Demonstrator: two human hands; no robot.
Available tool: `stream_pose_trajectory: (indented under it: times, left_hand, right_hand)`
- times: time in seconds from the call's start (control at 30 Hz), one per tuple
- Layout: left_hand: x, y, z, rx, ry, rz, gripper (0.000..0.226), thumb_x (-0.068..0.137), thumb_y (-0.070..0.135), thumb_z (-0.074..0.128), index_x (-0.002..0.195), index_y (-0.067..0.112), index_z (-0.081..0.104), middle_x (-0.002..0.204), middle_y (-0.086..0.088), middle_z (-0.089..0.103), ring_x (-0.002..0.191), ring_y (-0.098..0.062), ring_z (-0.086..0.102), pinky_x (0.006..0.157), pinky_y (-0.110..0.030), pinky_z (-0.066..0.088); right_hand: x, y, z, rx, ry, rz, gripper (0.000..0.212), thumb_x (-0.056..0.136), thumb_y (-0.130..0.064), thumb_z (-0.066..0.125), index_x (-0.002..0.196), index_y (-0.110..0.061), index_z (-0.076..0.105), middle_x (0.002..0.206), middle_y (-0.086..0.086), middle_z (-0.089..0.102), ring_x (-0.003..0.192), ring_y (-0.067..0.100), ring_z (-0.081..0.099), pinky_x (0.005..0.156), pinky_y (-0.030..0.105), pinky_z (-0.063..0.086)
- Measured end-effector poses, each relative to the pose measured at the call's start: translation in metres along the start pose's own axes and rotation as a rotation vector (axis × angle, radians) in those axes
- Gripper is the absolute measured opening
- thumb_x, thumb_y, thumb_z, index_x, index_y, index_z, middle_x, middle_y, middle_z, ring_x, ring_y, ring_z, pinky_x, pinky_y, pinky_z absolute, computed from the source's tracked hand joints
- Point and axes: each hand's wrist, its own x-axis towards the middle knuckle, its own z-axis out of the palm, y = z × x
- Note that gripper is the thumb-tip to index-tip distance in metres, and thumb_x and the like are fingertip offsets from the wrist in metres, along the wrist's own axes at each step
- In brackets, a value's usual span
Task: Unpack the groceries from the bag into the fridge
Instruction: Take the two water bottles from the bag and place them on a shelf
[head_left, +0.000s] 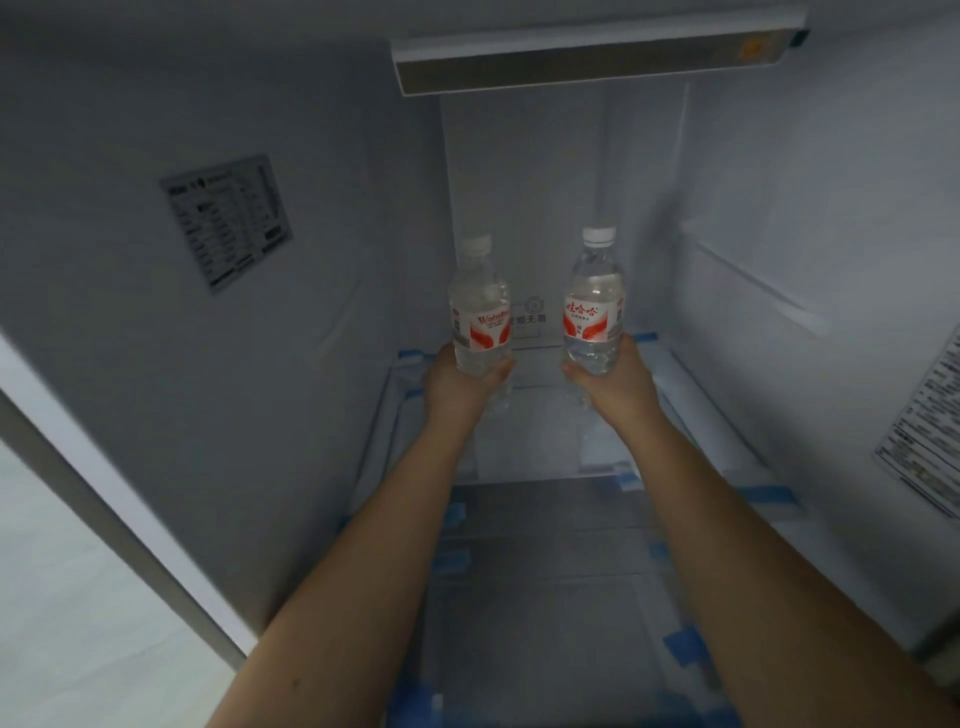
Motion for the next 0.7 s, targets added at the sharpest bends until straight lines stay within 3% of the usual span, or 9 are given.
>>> stream_pose_trajectory:
  times: [0.1,0.17,0.27,0.4,0.53,0.63,0.7]
  left_hand:
    - [-0.009,0.000,0.000,0.132,-0.016,-0.030,0.022,0.084,0.031,0.071,0.100,0.019,0.063,0.095,0.000,0.068,0.086,-0.019,0.065,0.061,-0.022,0.045]
    - [-0.017,-0.004,0.001,0.146,-0.004,-0.058,0.023,0.084,0.034,0.069,0.099,0.017,0.063,0.092,0.000,0.067,0.087,-0.021,0.067,0.057,-0.020,0.042]
    - [-0.038,-0.010,-0.002,0.127,0.027,-0.054,0.039,0.084,0.034,0.068,0.117,0.015,0.058,0.115,-0.005,0.065,0.105,-0.026,0.063,0.083,-0.031,0.052]
    - [-0.070,-0.018,-0.015,0.254,-0.007,0.068,0.055,0.088,0.035,0.063,0.138,0.015,0.050,0.129,-0.011,0.057,0.118,-0.030,0.054,0.095,-0.036,0.047]
    - [-0.100,-0.024,-0.034,0.435,-0.123,0.254,0.057,0.091,0.037,0.061,0.140,0.011,0.048,0.133,-0.012,0.058,0.120,-0.030,0.052,0.099,-0.035,0.043]
    - [-0.119,-0.031,-0.049,0.614,-0.142,0.404,0.057,0.089,0.040,0.058,0.138,0.011,0.051,0.131,-0.013,0.059,0.116,-0.034,0.054,0.098,-0.041,0.043]
    - [-0.126,-0.038,-0.058,0.695,-0.137,0.475,0.057,0.086,0.042,0.058,0.133,0.009,0.056,0.126,-0.015,0.062,0.112,-0.036,0.058,0.096,-0.043,0.044]
  right_hand:
    - [-0.009,0.002,-0.003,-0.101,-0.090,0.084,0.017,0.086,-0.028,0.066,0.090,-0.012,0.061,0.078,0.000,0.063,0.074,0.018,0.062,0.054,0.022,0.039]
    - [-0.020,0.003,-0.004,-0.111,-0.088,0.107,0.024,0.088,-0.031,0.063,0.104,-0.013,0.059,0.090,-0.001,0.063,0.083,0.019,0.060,0.061,0.025,0.039]
    - [-0.041,-0.004,-0.009,-0.107,-0.039,0.143,0.044,0.091,-0.037,0.060,0.127,-0.015,0.047,0.105,-0.003,0.050,0.088,0.014,0.049,0.072,0.027,0.036]
    - [-0.068,-0.018,-0.014,-0.183,-0.062,0.103,0.031,0.093,-0.033,0.056,0.118,-0.016,0.052,0.100,0.004,0.055,0.073,0.010,0.048,0.060,0.026,0.040]
    - [-0.096,-0.028,-0.011,-0.287,-0.083,0.067,0.043,0.093,-0.040,0.055,0.129,-0.017,0.051,0.123,0.009,0.059,0.091,0.017,0.054,0.071,0.030,0.042]
    - [-0.123,-0.029,-0.006,-0.474,-0.087,0.014,0.057,0.093,-0.042,0.054,0.141,-0.013,0.040,0.142,0.012,0.046,0.123,0.027,0.048,0.097,0.036,0.039]
    - [-0.140,-0.031,-0.004,-0.625,-0.102,-0.034,0.060,0.095,-0.043,0.050,0.144,-0.010,0.036,0.148,0.012,0.040,0.133,0.028,0.039,0.107,0.038,0.032]
